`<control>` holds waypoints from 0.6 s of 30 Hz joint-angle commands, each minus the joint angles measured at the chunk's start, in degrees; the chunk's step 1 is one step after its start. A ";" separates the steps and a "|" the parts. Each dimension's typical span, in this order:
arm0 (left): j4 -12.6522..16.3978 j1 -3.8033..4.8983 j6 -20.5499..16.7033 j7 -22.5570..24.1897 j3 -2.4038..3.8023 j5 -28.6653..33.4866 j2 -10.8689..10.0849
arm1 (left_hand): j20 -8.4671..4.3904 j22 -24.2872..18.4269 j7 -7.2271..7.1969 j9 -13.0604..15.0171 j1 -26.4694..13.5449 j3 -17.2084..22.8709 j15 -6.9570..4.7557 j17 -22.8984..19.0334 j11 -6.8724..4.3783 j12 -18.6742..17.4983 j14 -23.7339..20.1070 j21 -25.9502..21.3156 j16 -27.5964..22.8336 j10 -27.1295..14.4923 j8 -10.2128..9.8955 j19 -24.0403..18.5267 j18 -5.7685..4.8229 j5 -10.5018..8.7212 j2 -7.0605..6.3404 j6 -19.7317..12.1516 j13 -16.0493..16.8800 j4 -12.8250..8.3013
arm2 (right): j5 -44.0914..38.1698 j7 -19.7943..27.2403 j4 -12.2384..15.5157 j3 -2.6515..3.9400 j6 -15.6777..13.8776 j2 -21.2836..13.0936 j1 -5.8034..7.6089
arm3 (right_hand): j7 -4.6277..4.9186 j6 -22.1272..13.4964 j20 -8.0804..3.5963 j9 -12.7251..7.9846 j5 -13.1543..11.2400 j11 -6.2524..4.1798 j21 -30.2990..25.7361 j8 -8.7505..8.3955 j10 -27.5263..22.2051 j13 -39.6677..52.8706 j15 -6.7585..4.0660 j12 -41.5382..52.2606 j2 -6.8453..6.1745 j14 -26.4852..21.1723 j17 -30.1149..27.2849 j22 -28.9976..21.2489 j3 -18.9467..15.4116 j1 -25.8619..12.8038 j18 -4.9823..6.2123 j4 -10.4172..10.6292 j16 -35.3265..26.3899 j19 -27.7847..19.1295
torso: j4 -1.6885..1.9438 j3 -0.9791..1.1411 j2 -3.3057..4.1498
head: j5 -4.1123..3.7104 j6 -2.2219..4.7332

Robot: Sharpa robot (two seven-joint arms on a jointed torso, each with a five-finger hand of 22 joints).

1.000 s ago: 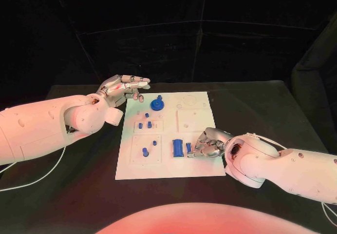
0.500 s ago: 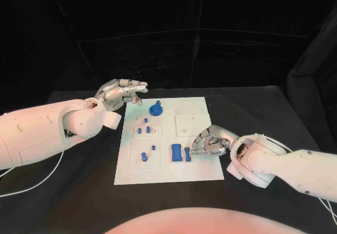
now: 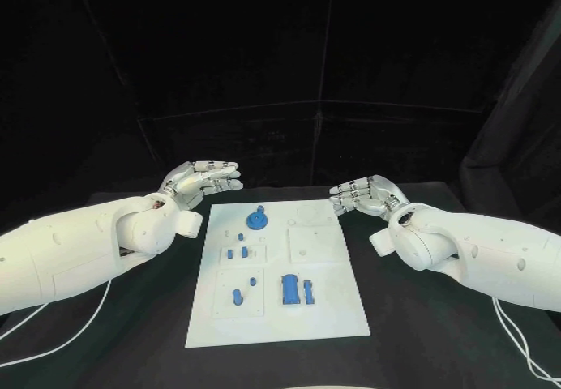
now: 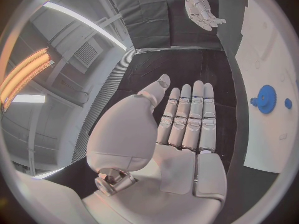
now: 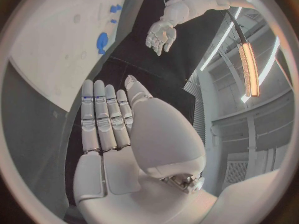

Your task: Assemble the parts on the task board

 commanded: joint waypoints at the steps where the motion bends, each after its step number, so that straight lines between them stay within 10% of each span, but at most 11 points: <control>1: -2.63 -0.24 -3.06 4.14 0.07 3.35 1.56 | 1.75 -3.07 -0.10 -0.04 0.07 -1.06 0.95 -2.41 0.65 -2.30 -0.07 -3.14 -4.62 -0.06 -0.97 -1.76 0.77 -0.09 0.86 -0.45 -0.05 -0.01 | 11.92 9.84 -5.27 0.15 3.99 2.62 0.41 | -0.12 0.29 0.97 -1.18 -0.46 0.50 -2.78 -0.45 -0.69 -2.87 0.56 -0.31 -0.56 0.35 -2.34 -2.17 0.47 -0.85 0.74 -0.45 -2.44 0.82 | 0.13 0.17 -0.95 | 0.13 2.52; 3: -3.88 -0.41 -4.43 4.46 0.07 3.62 2.38 | 2.13 -3.88 -0.02 -0.04 0.17 -1.50 1.08 -3.06 0.79 -3.03 0.22 -3.72 -5.86 -0.07 -1.29 -1.73 0.93 -0.09 0.94 -0.45 -0.05 -0.05 | 12.92 10.64 -7.96 0.25 4.26 4.10 0.49 | 0.19 0.02 1.34 -2.65 -0.86 0.84 -5.64 -0.46 -1.19 -5.71 1.04 -0.33 -0.58 0.79 -4.75 -4.37 0.81 -1.89 0.82 -1.67 -4.64 1.83 | 0.16 0.32 -1.05 | 0.16 3.12; 4: -2.67 -0.36 -0.95 0.91 0.02 0.96 1.72 | -2.68 -9.20 -3.20 -3.79 -21.94 -5.53 -1.51 -5.19 -2.22 -4.97 -16.06 -5.65 -9.87 -18.26 -6.37 -15.28 -2.90 -2.89 2.57 -17.55 -3.59 1.80 | 4.67 3.58 -5.55 0.12 1.12 2.99 0.29 | -3.58 -16.14 -2.80 -5.06 -3.84 -1.85 -10.17 -4.03 -19.05 -7.29 -1.52 -3.98 0.39 -17.33 -6.60 -7.67 -1.13 -26.30 -2.96 -4.20 -5.94 -14.19 | 0.02 0.08 -0.50 | 0.10 1.91; 6: -2.42 -0.52 -1.45 0.96 0.16 0.83 1.70 | -3.11 -10.38 -3.65 -3.79 -25.30 -6.36 -1.69 -5.81 -2.34 -5.58 -18.44 -6.21 -11.03 -21.07 -6.37 -17.35 -2.89 -2.89 2.57 -20.48 -3.59 6.01 | 5.02 3.81 -5.15 0.25 0.62 2.93 0.15 | -3.92 -18.61 -3.15 -6.10 -4.51 -2.24 -12.17 -4.03 -22.02 -8.85 -1.49 -3.98 0.39 -19.86 -7.99 -9.19 -1.13 -30.73 -2.96 -4.20 -7.14 -16.06 | 0.17 0.14 -0.71 | 0.16 2.16; 10: -1.24 -1.20 -3.69 1.21 0.79 0.26 1.59 | -4.40 -12.10 -4.55 -3.79 -31.96 -7.72 -2.45 -6.56 -3.13 -6.28 -23.28 -6.94 -12.43 -26.48 -6.37 -21.33 -3.49 -2.89 2.57 -25.64 -3.59 6.01 | 6.55 4.86 -3.35 0.81 -1.62 2.64 -0.47 | -4.90 -23.38 -4.32 -7.06 -5.45 -3.03 -13.99 -4.03 -27.30 -9.81 -2.13 -3.98 0.39 -25.10 -8.95 -10.53 -1.13 -38.13 -3.39 -4.20 -7.87 -20.55 | 0.84 0.40 -1.68 | 0.44 3.28; 11: -0.78 -1.47 -4.57 1.31 1.04 0.03 1.55 | -4.75 -12.55 -4.77 -3.79 -33.67 -8.09 -2.63 -6.75 -3.34 -6.47 -24.53 -7.12 -12.80 -27.89 -6.37 -22.37 -3.52 -2.89 2.57 -26.98 -3.59 6.01 | 7.15 5.27 -2.64 1.04 -2.50 2.52 -0.72 | -5.17 -24.57 -4.61 -7.29 -5.68 -3.22 -14.44 -4.03 -28.63 -10.03 -6.21 -3.98 0.39 -26.42 -9.18 -10.86 -1.13 -39.97 -3.68 -4.20 -8.06 -21.68 | 1.09 0.50 -2.04 | 0.54 3.70; 12: -0.26 -1.77 -5.56 1.42 1.32 -0.22 1.50 | -5.01 -12.86 -4.95 -3.79 -34.93 -8.35 -2.78 -6.89 -3.49 -10.62 -25.45 -11.17 -13.08 -28.93 -6.37 -23.15 -3.52 -2.89 2.57 -27.96 -3.59 6.01 | 7.83 5.73 -1.84 1.29 -3.50 2.40 -1.00 | -5.37 -25.50 -4.83 -7.48 -5.86 -3.38 -14.77 -4.03 -29.66 -10.20 -6.21 -3.98 0.39 -27.43 -9.35 -11.11 -1.13 -41.41 -3.94 -4.20 -8.21 -22.57 | 1.31 0.59 -2.36 | 0.64 4.07; 13: 0.62 -2.29 -7.25 1.61 1.80 -0.65 1.41 | -5.55 -13.55 -5.35 -3.79 -37.58 -8.85 -6.98 -11.20 -3.80 -10.62 -27.39 -11.17 -13.62 -31.11 -6.37 -24.77 -4.12 -2.89 2.57 -30.06 -3.59 6.01 | 8.99 6.51 -0.48 1.72 -5.19 2.18 -1.47 | -5.83 -27.58 -5.33 -7.89 -6.28 -3.72 -15.54 -4.03 -31.99 -10.60 -6.21 -3.98 0.39 -29.74 -9.76 -11.69 -1.13 -44.64 -3.95 -4.20 -12.48 -24.54 | 1.57 0.69 -2.74 | 0.74 4.51; 15: 1.99 -3.09 -9.87 1.90 2.54 -1.32 1.28 | -6.01 -14.15 -5.68 -3.79 -39.92 -9.25 -6.98 -11.20 -4.09 -10.62 -29.08 -11.17 -14.09 -33.02 -6.37 -26.18 -4.12 -2.89 2.57 -31.88 -3.59 6.01 | 10.79 7.73 1.62 2.38 -7.81 1.84 -2.21 | -6.19 -29.23 -5.74 -8.21 -6.61 -3.99 -16.15 -4.03 -33.83 -10.92 -6.21 -3.98 0.39 -31.54 -10.07 -12.14 -1.13 -47.19 -4.58 -4.20 -12.48 -26.08 | 1.80 0.77 -3.06 | 0.84 4.88; 16: 2.81 -3.57 -11.43 2.07 2.97 -1.72 1.21 | -6.29 -14.50 -5.87 -3.79 -41.24 -9.47 -6.98 -11.20 -8.11 -10.62 -30.05 -11.17 -14.37 -34.10 -6.37 -26.97 -4.44 -2.89 2.57 -32.91 -3.59 6.01 | 11.85 8.46 2.87 2.77 -9.36 1.64 -2.64 | -6.43 -30.31 -5.98 -8.42 -6.81 -8.10 -16.56 -4.03 -35.03 -11.12 -6.21 -3.98 0.39 -32.74 -10.28 -12.43 -1.13 -48.87 -4.56 -4.20 -12.48 -27.13 | 1.86 0.80 -3.15 | 0.86 4.99; 18: 4.52 -4.57 -14.70 2.44 3.90 -2.55 1.05 | -6.80 -15.15 -6.22 -3.79 -43.77 -9.88 -6.98 -11.20 -8.11 -10.62 -31.90 -11.17 -14.93 -36.17 -6.37 -28.53 -4.72 -2.89 2.57 -34.89 -3.59 6.01 | 13.90 9.85 5.28 3.53 -12.36 1.25 -3.48 | -6.82 -32.11 -6.42 -8.77 -7.16 -8.10 -17.23 -4.03 -37.01 -11.47 -6.21 -3.98 0.39 -34.72 -10.62 -12.93 -1.13 -51.66 -4.59 -4.20 -12.48 -28.84 | 1.89 0.81 -3.19 | 0.87 5.03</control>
